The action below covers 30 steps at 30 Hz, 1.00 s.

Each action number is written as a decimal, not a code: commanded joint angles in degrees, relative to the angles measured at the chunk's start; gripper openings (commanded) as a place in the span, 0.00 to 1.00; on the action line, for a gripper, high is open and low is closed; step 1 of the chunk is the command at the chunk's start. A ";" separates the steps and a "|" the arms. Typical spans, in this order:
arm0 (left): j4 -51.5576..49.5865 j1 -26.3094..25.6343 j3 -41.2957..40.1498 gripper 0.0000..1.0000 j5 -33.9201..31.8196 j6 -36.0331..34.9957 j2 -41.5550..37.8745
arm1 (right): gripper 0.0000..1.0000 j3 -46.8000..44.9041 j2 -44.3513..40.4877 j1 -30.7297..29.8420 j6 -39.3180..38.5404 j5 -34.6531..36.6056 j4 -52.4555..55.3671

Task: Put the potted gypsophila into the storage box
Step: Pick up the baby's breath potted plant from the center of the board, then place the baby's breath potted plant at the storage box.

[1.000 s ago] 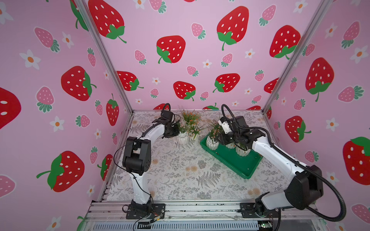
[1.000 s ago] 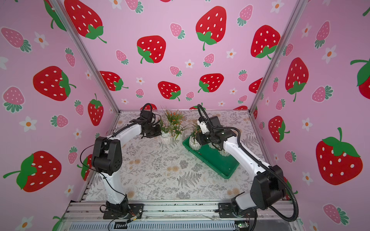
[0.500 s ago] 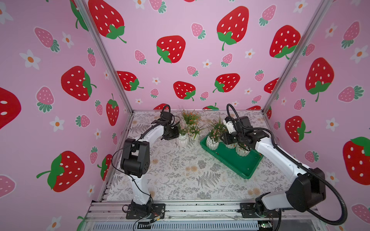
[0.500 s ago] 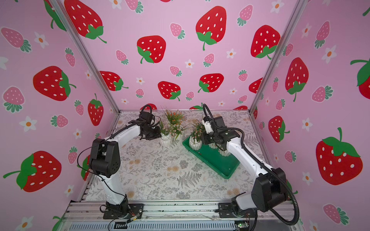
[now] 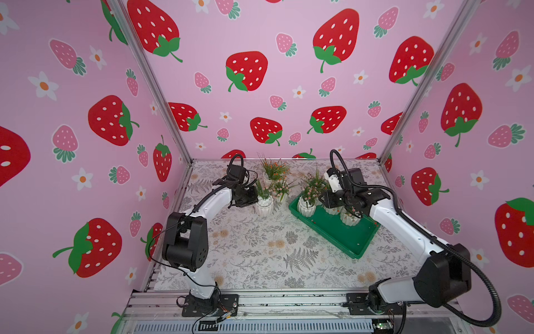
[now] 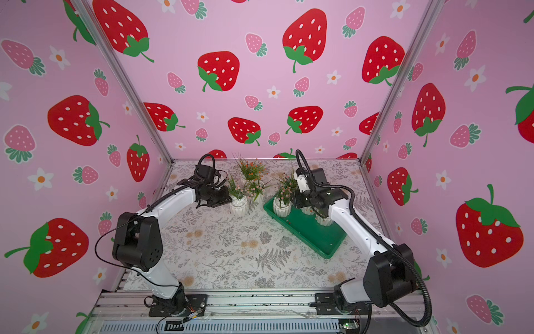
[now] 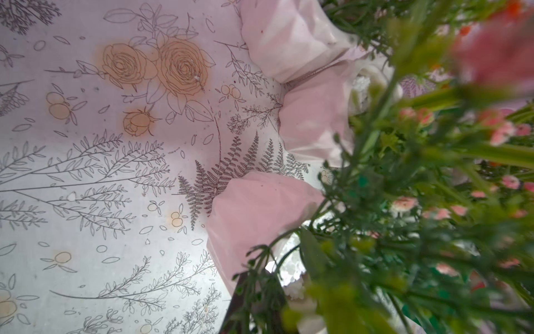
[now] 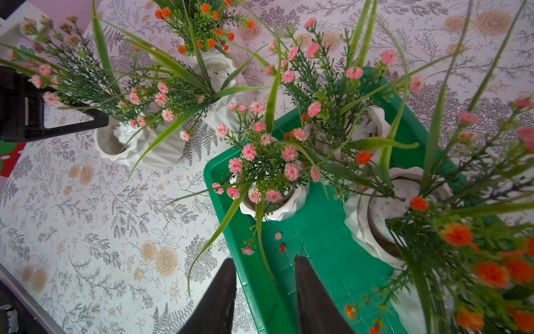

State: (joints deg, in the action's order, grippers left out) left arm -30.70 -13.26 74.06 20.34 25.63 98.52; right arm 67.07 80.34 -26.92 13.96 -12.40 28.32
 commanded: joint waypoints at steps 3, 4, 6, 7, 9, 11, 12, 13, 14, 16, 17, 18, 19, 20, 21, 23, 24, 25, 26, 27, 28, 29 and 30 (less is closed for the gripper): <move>1.52 -1.22 -1.72 0.00 4.84 0.79 -5.64 | 0.36 -0.66 -3.46 0.85 1.21 -0.43 -0.48; 0.74 -1.61 -1.80 0.00 4.83 0.53 -6.54 | 0.36 -0.79 -4.16 1.18 1.57 -0.41 -0.47; -0.66 -2.72 -1.73 0.00 4.44 0.12 -8.41 | 0.36 -1.27 -5.65 1.87 2.35 -0.43 -0.48; -1.33 -3.46 -1.68 0.00 4.10 -0.22 -9.39 | 0.36 -1.64 -6.56 2.35 2.84 -0.69 -0.51; -2.72 -4.89 -1.26 0.00 3.71 -0.60 -10.99 | 0.36 -2.53 -8.44 3.53 3.64 -1.42 -0.48; -3.72 -6.21 -0.79 0.00 3.45 -0.51 -12.60 | 0.36 -3.62 -10.48 4.86 4.45 -2.15 -0.57; -3.84 -6.89 -0.70 0.00 3.44 -0.38 -13.20 | 0.36 -4.14 -11.40 5.45 4.78 -2.24 -0.62; -3.81 -7.64 -0.53 0.00 3.63 -0.24 -13.85 | 0.36 -4.68 -12.41 6.09 5.09 -2.13 -0.53; -3.92 -8.41 -0.19 0.00 3.83 -0.10 -14.46 | 0.36 -5.28 -13.35 6.78 5.42 -2.10 -0.46; -3.79 -10.07 0.60 0.00 4.43 0.00 -15.06 | 0.36 -6.21 -15.04 8.13 5.85 -2.12 -0.37; -3.65 -11.01 1.23 0.00 4.98 0.00 -15.01 | 0.36 -6.65 -15.84 8.76 5.99 -2.13 -0.29; -3.70 -11.85 1.84 0.00 5.32 -0.18 -14.84 | 0.36 -7.05 -16.51 9.34 6.15 -2.07 -0.12; -3.73 -12.98 2.78 0.00 5.89 -0.38 -14.43 | 0.36 -7.36 -17.22 10.00 6.30 -2.09 -0.02; -3.75 -14.10 3.77 0.00 6.34 -0.70 -13.89 | 0.36 -7.71 -17.83 10.57 6.50 -2.02 0.13; -3.69 -15.01 4.61 0.00 6.62 -0.82 -13.32 | 0.36 -7.98 -18.36 11.01 6.67 -2.10 0.22; -3.56 -17.12 6.87 0.00 7.00 -1.16 -11.88 | 0.36 -8.73 -19.45 12.03 6.95 -2.44 0.25; -3.22 -18.08 7.77 0.00 6.95 -1.36 -11.34 | 0.36 -9.00 -19.91 12.43 7.03 -2.52 0.23; -2.49 -19.02 8.71 0.00 6.99 -1.29 -10.47 | 0.37 -9.38 -20.32 12.82 7.13 -2.74 0.20; -1.55 -19.99 9.61 0.00 7.64 -1.27 -9.56 | 0.36 -9.78 -20.63 13.26 7.13 -2.93 0.25; -0.54 -20.70 10.30 0.00 8.31 -1.23 -8.80 | 0.36 -10.06 -20.94 13.61 7.22 -3.15 0.24; 0.55 -21.57 11.30 0.00 8.82 -0.83 -7.80 | 0.37 -10.41 -21.06 13.94 7.18 -3.51 0.16; 1.14 -22.48 12.62 0.00 9.22 -0.57 -6.56 | 0.36 -10.67 -21.21 14.23 7.21 -3.88 0.08; 1.32 -23.23 13.80 0.00 9.51 -0.55 -5.40 | 0.36 -10.88 -21.19 14.47 7.31 -4.27 0.05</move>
State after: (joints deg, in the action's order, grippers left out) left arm -34.15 -34.81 82.91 26.11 25.15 91.44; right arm 56.95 59.92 -13.17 20.75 -15.05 28.34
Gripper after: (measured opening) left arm 0.130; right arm 0.365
